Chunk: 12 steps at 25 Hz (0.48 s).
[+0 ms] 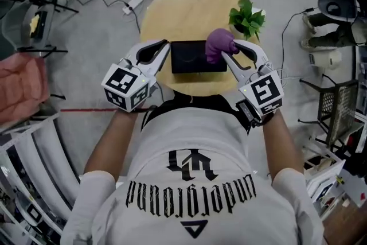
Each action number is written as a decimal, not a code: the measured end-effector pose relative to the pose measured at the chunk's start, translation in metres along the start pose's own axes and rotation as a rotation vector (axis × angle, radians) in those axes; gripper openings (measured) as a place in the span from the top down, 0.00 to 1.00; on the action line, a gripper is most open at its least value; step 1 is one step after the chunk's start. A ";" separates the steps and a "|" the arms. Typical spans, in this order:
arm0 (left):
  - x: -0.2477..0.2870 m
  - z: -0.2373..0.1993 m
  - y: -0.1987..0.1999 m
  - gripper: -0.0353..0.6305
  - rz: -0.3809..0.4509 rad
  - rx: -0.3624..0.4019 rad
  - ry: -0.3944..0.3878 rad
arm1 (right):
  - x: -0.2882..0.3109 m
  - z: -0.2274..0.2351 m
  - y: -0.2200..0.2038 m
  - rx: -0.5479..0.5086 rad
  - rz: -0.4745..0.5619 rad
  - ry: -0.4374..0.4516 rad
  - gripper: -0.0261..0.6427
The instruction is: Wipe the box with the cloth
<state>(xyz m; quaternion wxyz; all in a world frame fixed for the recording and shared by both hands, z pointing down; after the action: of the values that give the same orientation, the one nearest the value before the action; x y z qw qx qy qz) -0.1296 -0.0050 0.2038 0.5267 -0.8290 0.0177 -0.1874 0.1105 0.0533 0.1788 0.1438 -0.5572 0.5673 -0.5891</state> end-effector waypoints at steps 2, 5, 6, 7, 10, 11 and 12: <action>-0.007 0.009 0.012 0.92 0.024 0.042 0.002 | -0.016 0.001 0.010 0.009 0.025 -0.026 0.80; -0.018 0.022 0.025 0.94 0.053 0.089 0.007 | -0.038 -0.002 0.023 0.026 0.060 -0.061 0.80; -0.023 0.026 0.029 0.94 0.060 0.097 0.007 | -0.045 -0.004 0.026 0.033 0.066 -0.070 0.80; -0.027 0.029 0.035 0.94 0.067 0.102 0.006 | -0.050 -0.006 0.031 0.038 0.070 -0.079 0.80; -0.041 0.036 0.050 0.94 0.094 0.119 -0.001 | -0.060 -0.010 0.041 0.055 0.075 -0.106 0.80; -0.044 0.037 0.052 0.94 0.105 0.126 -0.006 | -0.062 -0.011 0.042 0.064 0.076 -0.115 0.80; -0.046 0.038 0.053 0.94 0.115 0.132 -0.013 | -0.063 -0.011 0.042 0.071 0.077 -0.125 0.80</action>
<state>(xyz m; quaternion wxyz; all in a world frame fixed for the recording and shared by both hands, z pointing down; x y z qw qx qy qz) -0.1510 0.0153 0.1293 0.5902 -0.7912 0.0494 -0.1524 0.1032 0.0967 0.1158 0.2212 -0.5651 0.5570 -0.5670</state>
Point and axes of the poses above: the fingertips, and each gripper's own axes: x forward along the fingers, z to its right, y out of its top, the point moved 8 cm from there along -x, backward along the fingers, and after that the axes turned 14 degrees about -y, right-handed, at the moved point
